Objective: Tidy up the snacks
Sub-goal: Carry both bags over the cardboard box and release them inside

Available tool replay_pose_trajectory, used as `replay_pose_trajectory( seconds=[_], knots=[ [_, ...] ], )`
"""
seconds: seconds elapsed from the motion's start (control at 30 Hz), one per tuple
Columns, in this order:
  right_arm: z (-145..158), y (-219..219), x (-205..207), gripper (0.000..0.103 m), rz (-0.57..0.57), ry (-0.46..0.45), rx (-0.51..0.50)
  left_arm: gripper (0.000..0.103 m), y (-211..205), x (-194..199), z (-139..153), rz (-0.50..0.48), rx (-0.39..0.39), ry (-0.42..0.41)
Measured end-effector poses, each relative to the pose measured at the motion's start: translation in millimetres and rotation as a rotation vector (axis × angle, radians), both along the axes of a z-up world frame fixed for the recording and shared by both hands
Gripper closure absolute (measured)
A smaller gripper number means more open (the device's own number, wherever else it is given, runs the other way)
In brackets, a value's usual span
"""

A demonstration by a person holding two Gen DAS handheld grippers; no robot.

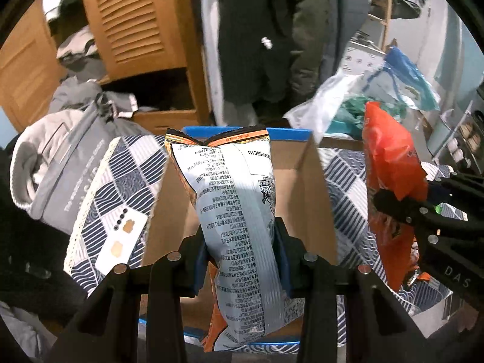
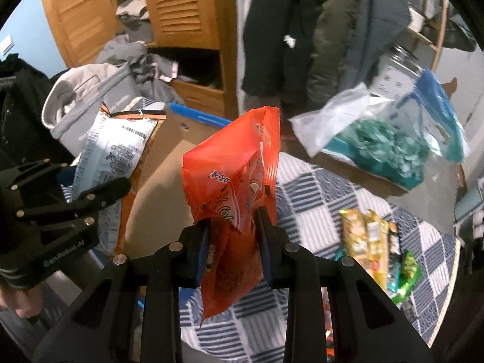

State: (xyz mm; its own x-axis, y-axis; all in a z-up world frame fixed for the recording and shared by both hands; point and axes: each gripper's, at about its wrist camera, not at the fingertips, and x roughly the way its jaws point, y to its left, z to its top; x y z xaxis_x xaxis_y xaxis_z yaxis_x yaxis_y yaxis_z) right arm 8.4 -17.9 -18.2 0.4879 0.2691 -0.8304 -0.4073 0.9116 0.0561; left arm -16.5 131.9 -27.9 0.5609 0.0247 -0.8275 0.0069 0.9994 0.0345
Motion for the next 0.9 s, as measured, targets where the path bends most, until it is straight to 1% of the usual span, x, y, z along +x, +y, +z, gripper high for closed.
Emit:
replay_pose_trajectory(
  seconds=[0.17, 0.27, 0.4, 0.7, 0.77, 0.87, 0.9],
  knots=[
    [-9, 33, 9, 0.076, 0.033, 0.024, 0.01, 0.064, 22, 3, -11, 0.043, 0.011, 0.015],
    [-18, 50, 14, 0.076, 0.052, 0.048, 0.012, 0.064, 32, 6, -21, 0.064, 0.012, 0.039],
    [-29, 67, 19, 0.076, 0.069, 0.062, -0.008, 0.064, 39, 8, -29, 0.078, 0.015, 0.063],
    [-36, 81, 28, 0.076, 0.069, 0.073, -0.012, 0.064, 44, 11, -38, 0.106, 0.02, 0.099],
    [-39, 84, 30, 0.072, 0.069, 0.083, -0.006, 0.063, 46, 13, -40, 0.113, 0.018, 0.112],
    [-40, 86, 31, 0.071, 0.069, 0.098, 0.011, 0.061, 50, 14, -42, 0.134, 0.024, 0.122],
    [-39, 86, 31, 0.067, 0.068, 0.091, 0.011, 0.06, 50, 14, -42, 0.138, 0.029, 0.122]
  ],
)
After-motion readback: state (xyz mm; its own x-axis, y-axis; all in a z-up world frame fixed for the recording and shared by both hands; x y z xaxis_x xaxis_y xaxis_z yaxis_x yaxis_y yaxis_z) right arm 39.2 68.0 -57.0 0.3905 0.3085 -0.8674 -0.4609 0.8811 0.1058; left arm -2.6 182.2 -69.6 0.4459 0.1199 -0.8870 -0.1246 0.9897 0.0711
